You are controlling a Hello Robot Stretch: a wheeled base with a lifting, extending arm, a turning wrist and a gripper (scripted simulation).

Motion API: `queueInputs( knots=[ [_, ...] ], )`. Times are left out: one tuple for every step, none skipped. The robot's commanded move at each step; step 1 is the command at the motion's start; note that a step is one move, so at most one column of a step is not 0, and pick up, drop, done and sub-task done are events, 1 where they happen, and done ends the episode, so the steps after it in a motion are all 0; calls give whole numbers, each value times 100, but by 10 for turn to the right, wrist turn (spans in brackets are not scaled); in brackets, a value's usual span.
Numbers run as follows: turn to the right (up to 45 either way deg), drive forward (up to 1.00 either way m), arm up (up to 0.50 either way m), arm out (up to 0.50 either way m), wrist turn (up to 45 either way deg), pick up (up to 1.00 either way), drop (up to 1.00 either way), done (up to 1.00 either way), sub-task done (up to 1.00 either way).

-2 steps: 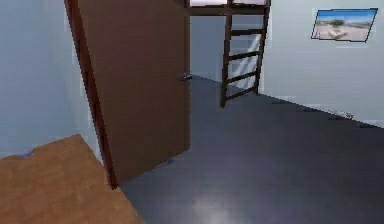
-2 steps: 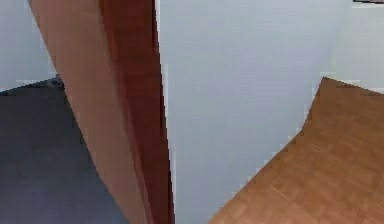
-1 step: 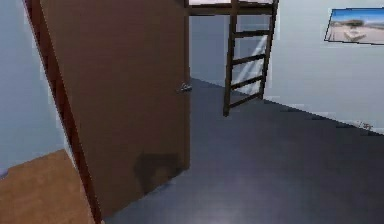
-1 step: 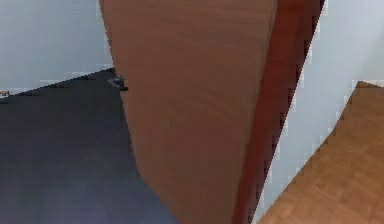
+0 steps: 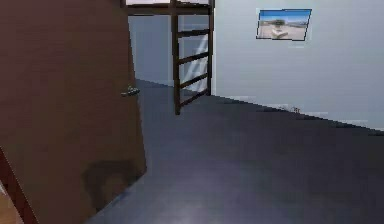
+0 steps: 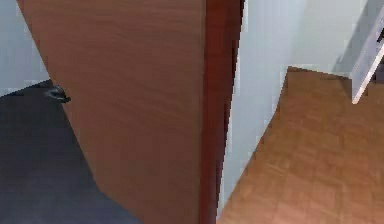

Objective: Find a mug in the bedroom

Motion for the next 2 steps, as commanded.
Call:
queueInputs(
  knots=[
    [0,100,0,0,0,0,0,0,0],
    [30,0,0,0,0,0,0,0,0]
  ],
)
